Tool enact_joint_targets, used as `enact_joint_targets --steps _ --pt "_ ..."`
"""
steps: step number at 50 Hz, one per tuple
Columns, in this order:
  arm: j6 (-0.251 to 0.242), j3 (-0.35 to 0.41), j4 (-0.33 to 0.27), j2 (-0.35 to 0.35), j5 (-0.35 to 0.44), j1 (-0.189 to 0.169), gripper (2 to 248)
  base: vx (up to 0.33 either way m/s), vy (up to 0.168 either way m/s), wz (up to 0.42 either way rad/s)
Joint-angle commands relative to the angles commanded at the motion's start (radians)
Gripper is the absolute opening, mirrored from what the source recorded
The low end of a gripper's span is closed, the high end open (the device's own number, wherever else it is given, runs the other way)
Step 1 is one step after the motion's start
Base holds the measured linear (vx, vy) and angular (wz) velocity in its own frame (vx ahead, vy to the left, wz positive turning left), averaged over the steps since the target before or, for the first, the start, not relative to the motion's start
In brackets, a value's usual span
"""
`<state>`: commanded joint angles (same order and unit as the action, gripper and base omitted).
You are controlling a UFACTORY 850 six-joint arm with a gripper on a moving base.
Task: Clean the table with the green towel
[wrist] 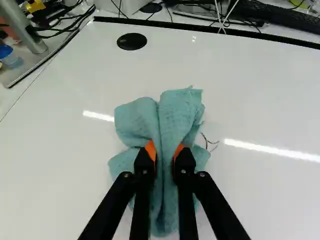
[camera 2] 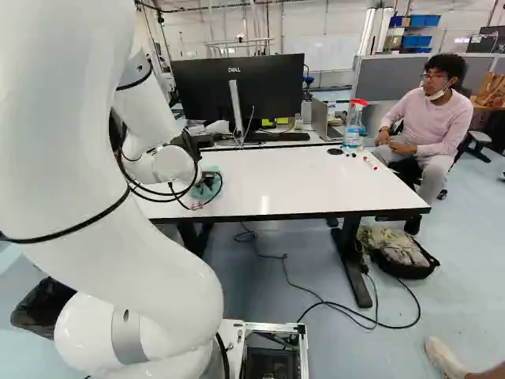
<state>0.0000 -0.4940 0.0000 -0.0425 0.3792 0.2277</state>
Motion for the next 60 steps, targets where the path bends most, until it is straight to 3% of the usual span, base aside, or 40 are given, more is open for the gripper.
enact_joint_targets --steps 19,38,60 --pt "0.000 0.014 0.000 0.013 0.000 -0.070 55 0.000 0.000 0.000" --pt "0.000 -0.053 0.000 -0.050 0.000 -0.124 55 0.000 0.000 0.000" --pt "0.000 -0.166 0.000 -0.151 0.000 -0.133 55 0.000 0.000 0.000"
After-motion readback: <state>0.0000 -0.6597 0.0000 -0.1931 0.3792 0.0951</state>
